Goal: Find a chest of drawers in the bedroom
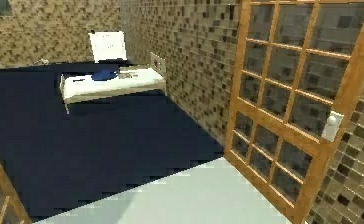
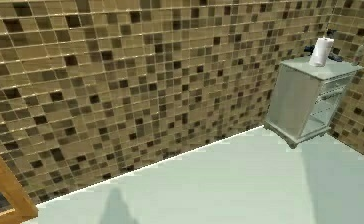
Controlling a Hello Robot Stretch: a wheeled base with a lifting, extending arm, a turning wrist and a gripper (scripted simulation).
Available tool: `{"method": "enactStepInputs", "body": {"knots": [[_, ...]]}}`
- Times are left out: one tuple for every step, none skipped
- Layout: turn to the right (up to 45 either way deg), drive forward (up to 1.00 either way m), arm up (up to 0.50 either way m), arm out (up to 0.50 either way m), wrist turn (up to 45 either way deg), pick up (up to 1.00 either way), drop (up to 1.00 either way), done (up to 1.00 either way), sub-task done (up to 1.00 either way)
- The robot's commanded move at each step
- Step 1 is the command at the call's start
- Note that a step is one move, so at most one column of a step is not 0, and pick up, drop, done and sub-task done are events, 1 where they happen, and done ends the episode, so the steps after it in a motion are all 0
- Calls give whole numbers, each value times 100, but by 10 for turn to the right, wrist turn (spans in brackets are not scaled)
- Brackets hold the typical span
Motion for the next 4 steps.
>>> {"method": "enactStepInputs", "body": {"knots": [[0,30,0,0,0,0,0,0,0],[-210,0,0,0,0,0,0,0,0],[-30,0,0,0,0,0,0,0,0],[0,45,0,0,0,0,0,0,0]]}}
